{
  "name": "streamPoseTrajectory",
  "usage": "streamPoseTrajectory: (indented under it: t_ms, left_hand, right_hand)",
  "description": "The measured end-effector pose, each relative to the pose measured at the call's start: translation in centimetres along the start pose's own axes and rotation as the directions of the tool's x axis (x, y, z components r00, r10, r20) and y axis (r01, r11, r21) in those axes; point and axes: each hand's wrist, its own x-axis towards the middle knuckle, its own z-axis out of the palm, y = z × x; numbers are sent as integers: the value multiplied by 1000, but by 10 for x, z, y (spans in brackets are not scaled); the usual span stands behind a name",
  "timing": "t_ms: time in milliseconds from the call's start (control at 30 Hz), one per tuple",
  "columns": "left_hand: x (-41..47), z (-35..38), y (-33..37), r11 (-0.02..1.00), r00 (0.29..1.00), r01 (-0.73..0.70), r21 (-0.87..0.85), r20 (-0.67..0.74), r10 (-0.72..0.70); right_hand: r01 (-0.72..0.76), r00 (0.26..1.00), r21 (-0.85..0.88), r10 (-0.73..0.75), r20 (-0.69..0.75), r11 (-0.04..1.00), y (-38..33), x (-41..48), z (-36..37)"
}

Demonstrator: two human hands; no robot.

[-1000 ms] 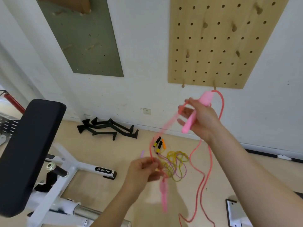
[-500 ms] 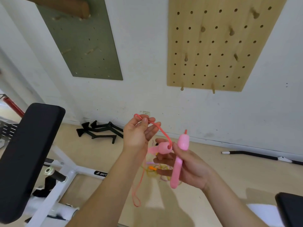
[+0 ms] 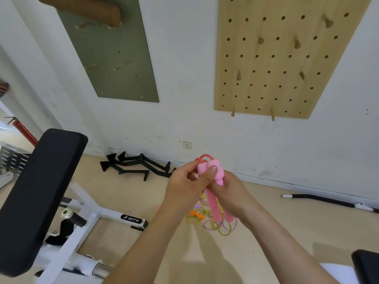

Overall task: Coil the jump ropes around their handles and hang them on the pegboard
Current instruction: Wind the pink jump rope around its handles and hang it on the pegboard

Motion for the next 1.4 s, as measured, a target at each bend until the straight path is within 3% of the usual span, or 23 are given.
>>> streamPoseTrajectory:
  t_ms: [67,133,267,333,367,433,467,533,600,667,767,833,900,1033,1167,1300,1400]
  left_hand:
    - [0,-5,-2,998,997,23,-56,-68,-27]
    - [1,-10,-1,979,994,55,-198,-80,-72]
    - [3,-20,3,974,997,67,-215,42,-60]
    - [4,-24,4,997,995,50,-53,90,-45]
    - [6,-26,3,993,998,9,114,68,-17]
    - [9,-30,1,898,987,-110,426,-59,149]
    - [9,-31,3,882,965,-169,440,-107,238]
    - [10,-30,7,954,971,-237,186,3,241]
    - [11,-26,11,983,934,-114,-141,323,154]
    - [7,-24,13,975,869,-34,-221,475,138]
    - [5,-13,19,983,922,-134,-123,349,169]
    - [6,-10,20,979,948,-150,-139,262,183]
    - [7,-11,23,971,942,-170,-168,262,210]
    - [10,-10,26,971,945,-204,-122,234,228]
    - [13,-11,21,965,950,-238,-106,180,254]
    - [17,-11,19,968,964,-182,-170,161,210]
    - [21,-7,15,980,983,-3,-199,178,40]
  right_hand:
    - [-55,992,62,47,118,997,-1,2,-1]
    - [-196,951,296,108,288,935,1,2,0]
    - [-342,897,467,135,421,816,8,-3,0]
    - [-388,874,462,160,459,797,9,-4,-2]
    - [-410,862,449,176,476,794,9,-5,-4]
    - [-468,817,453,176,549,759,11,-7,-9]
    - [-499,781,472,142,608,727,11,-7,-11]
    - [-549,694,504,27,719,667,11,-7,-14]
    - [-584,618,511,-62,783,631,9,-6,-16]
    - [-599,585,502,-87,806,624,7,-7,-17]
    - [-610,597,487,-42,801,625,7,-9,-21]
    - [-590,635,502,-21,772,633,7,-11,-23]
    - [-565,654,540,-62,754,624,6,-13,-25]
    - [-584,587,594,-218,780,553,13,-17,-26]
    - [-625,527,541,-206,824,563,25,-23,-30]
    - [-645,614,531,-39,788,550,24,-22,-28]
    - [-628,690,535,86,719,565,15,-22,-22]
